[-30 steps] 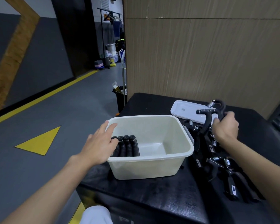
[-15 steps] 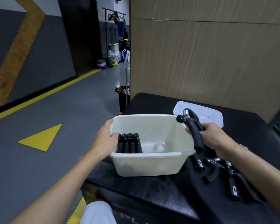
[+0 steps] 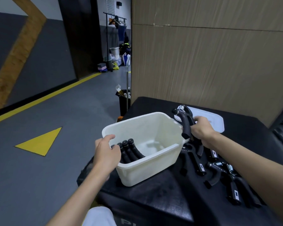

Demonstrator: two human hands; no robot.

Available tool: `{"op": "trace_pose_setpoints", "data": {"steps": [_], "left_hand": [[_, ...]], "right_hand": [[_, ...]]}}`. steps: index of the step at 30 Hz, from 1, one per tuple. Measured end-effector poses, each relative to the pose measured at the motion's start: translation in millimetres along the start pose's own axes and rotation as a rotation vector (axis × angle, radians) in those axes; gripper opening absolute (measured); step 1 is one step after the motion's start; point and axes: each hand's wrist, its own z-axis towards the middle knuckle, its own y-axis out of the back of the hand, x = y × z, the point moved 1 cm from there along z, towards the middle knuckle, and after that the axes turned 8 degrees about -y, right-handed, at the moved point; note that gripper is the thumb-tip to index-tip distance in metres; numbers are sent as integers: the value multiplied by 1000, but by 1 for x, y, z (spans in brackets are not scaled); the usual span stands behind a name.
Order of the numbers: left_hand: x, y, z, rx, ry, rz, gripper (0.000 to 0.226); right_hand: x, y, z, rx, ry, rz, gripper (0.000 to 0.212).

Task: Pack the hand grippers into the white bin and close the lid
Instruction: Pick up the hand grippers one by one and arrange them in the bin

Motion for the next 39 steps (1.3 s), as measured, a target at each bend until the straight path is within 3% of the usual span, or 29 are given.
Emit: {"op": "trace_pose_setpoints", "data": {"steps": [7, 12, 14, 17, 18, 26, 34, 39], "left_hand": [[-7, -14, -31, -33, 87, -297, 77], [1, 9, 6, 57, 101, -123, 85], [3, 17, 23, 61, 75, 18, 75], [-3, 22, 35, 86, -24, 90, 16], [-5, 23, 35, 95, -45, 109, 11], [13, 17, 16, 139, -52, 186, 36], [16, 5, 6, 185, -105, 156, 5], [14, 2, 32, 202, -154, 184, 8]], "right_hand": [[4, -23, -32, 149, 18, 244, 17], [-4, -40, -54, 160, 40, 252, 11], [-5, -42, -57, 163, 33, 277, 11], [-9, -43, -58, 162, -6, 280, 17], [-10, -44, -59, 159, -24, 273, 18], [1, -46, -31, 148, -38, 288, 29], [24, -26, -4, 150, 68, 14, 30], [53, -26, -10, 398, 206, -199, 27]]}}
